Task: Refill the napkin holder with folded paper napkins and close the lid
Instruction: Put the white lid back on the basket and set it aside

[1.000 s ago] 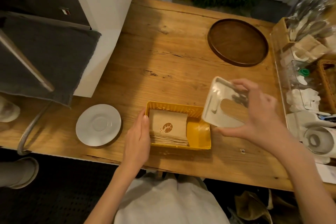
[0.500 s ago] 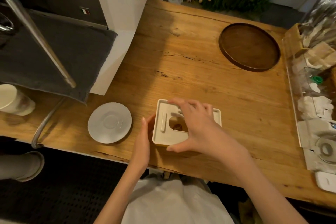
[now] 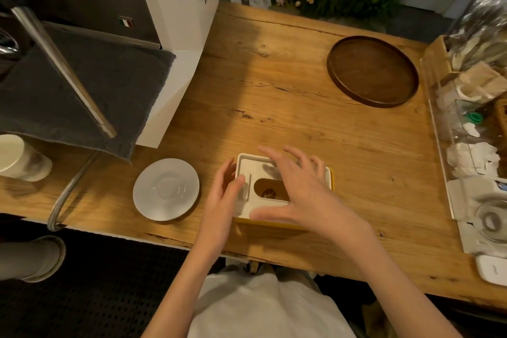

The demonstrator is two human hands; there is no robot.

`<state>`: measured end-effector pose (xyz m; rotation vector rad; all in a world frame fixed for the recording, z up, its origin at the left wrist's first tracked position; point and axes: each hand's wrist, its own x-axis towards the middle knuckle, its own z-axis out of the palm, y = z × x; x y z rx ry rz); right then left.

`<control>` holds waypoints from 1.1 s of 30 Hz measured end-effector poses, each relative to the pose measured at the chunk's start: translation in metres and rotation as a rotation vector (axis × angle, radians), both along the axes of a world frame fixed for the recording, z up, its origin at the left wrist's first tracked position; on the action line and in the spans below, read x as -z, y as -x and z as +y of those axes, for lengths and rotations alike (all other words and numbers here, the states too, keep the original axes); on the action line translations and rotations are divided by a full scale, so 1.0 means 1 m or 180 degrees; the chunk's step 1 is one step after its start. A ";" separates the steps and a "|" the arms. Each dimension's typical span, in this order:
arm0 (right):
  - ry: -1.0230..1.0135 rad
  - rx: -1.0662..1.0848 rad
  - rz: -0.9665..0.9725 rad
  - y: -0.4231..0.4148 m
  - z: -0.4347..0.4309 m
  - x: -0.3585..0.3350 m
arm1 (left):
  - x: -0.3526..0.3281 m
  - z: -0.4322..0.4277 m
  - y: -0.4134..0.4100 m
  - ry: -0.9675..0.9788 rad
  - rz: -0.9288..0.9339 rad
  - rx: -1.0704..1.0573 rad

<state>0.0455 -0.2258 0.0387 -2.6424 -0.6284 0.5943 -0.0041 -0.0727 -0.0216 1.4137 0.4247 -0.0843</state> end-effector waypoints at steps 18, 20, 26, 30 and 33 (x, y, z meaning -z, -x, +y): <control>-0.0789 0.0767 -0.0921 -0.019 -0.036 0.040 | -0.001 -0.013 -0.018 -0.2035 -0.0422 0.1083; -0.0842 0.0796 -0.0938 -0.020 -0.036 0.042 | 0.002 -0.013 -0.018 -0.2124 -0.0447 0.1063; 0.0021 0.0665 -0.1270 -0.018 -0.030 0.049 | 0.010 -0.013 -0.019 -0.2464 -0.0558 0.1086; 0.0498 0.0601 -0.1166 -0.017 -0.025 0.049 | 0.013 -0.013 -0.018 -0.2985 -0.0570 0.1051; 0.0566 0.0583 -0.1200 -0.016 -0.024 0.050 | 0.010 -0.016 -0.017 -0.3250 -0.0462 0.1024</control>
